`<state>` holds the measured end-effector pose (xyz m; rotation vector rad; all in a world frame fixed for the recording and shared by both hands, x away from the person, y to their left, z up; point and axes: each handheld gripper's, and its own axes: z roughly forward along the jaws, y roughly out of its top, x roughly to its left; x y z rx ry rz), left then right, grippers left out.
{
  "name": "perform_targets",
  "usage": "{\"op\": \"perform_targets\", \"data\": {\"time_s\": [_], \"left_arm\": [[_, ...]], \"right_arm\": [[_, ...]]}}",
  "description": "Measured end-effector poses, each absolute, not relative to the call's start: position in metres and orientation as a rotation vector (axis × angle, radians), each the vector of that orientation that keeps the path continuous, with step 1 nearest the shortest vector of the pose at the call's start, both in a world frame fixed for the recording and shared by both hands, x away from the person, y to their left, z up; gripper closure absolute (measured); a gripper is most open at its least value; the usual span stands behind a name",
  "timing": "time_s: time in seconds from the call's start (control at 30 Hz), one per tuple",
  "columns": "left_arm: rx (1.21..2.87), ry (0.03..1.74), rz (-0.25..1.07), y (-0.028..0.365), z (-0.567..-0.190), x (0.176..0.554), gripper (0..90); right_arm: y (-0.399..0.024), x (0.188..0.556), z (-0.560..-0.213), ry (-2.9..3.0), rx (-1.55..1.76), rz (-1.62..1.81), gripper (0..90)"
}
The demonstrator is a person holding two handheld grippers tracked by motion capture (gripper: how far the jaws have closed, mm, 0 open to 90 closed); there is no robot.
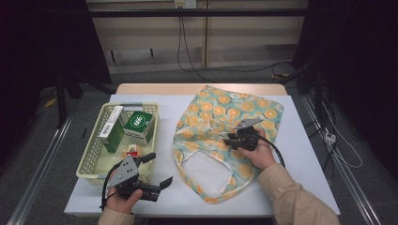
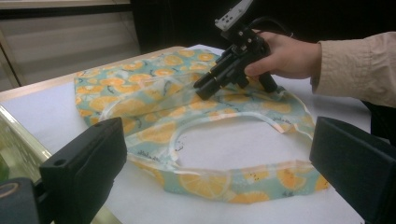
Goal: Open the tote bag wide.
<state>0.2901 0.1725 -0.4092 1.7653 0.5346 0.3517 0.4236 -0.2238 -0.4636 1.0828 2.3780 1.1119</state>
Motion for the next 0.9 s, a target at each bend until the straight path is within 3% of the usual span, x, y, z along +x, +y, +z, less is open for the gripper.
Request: {"op": "perform_targets", "data": {"time_s": [0.03, 0.17, 0.43, 0.63, 0.9], "left_arm": [[1.766, 0.534, 0.354, 0.173, -0.409, 0.290, 3.4], [1.761, 0.539, 0.354, 0.173, -0.409, 0.291, 3.4], [1.763, 0.533, 0.358, 0.172, -0.408, 0.290, 3.4], [1.764, 0.532, 0.355, 0.171, -0.408, 0.289, 3.4], [1.769, 0.533, 0.347, 0.170, -0.410, 0.291, 3.4]], "right_arm": [[-0.226, 0.425, -0.464, 2.370, 1.098, 1.111, 84.3], [-0.226, 0.426, -0.463, 2.364, 1.125, 1.104, 89.8], [-0.218, 0.416, -0.456, 2.454, 1.189, 1.222, 90.0], [-0.199, 0.403, -0.431, 2.503, 1.104, 1.372, 90.0], [-0.234, 0.441, -0.428, 2.256, 1.312, 1.436, 90.0]]}}
